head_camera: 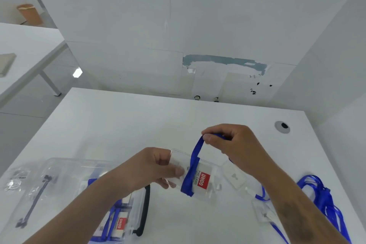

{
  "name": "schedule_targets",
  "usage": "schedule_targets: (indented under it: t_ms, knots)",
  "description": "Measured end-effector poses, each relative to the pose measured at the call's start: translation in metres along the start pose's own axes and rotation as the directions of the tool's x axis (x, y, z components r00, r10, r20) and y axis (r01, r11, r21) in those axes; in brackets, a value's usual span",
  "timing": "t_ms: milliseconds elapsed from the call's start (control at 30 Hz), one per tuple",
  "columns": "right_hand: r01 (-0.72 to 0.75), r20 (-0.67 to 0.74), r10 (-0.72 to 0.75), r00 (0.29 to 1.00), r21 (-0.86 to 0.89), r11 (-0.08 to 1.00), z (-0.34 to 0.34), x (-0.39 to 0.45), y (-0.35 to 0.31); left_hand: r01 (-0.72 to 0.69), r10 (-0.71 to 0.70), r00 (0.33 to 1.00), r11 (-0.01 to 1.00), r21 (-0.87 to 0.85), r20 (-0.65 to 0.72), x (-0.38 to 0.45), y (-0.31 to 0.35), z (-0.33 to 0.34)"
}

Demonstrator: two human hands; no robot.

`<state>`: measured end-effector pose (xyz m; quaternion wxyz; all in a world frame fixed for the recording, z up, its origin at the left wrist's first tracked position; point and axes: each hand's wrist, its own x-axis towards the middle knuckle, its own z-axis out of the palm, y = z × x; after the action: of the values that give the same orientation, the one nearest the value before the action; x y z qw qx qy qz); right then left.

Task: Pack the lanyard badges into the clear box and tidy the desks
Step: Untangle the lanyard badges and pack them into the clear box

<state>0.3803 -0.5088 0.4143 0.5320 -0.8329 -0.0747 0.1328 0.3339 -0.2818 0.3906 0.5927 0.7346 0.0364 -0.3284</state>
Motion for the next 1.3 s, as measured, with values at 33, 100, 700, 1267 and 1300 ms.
schedule_targets:
  t_ms: [33,100,700,1267,1300]
  knots:
    - [-0.039,0.017,0.039,0.999,0.03,0.999,0.007,0.001,0.006,-0.001,0.001,1.0,0.996,-0.087,0.002,-0.005,0.0,0.0]
    - [-0.085,0.088,0.079,0.993,0.059,0.995,0.028,-0.005,0.018,-0.017,0.002,0.998,0.971,-0.239,-0.061,-0.013,-0.003,-0.003]
    - [0.042,0.227,0.026,0.973,-0.288,0.957,0.138,-0.015,-0.022,0.126,-0.165,0.941,0.981,-0.145,-0.296,-0.073,-0.079,-0.067]
    - [0.058,0.265,0.143,0.954,-0.628,0.776,0.33,0.034,0.014,0.401,-0.272,0.716,0.914,0.059,-0.643,-0.062,-0.195,-0.126]
    - [0.056,0.256,0.145,0.956,-0.643,0.764,0.337,0.035,0.017,0.43,-0.276,0.723,0.897,0.1,-0.633,-0.057,-0.198,-0.128]
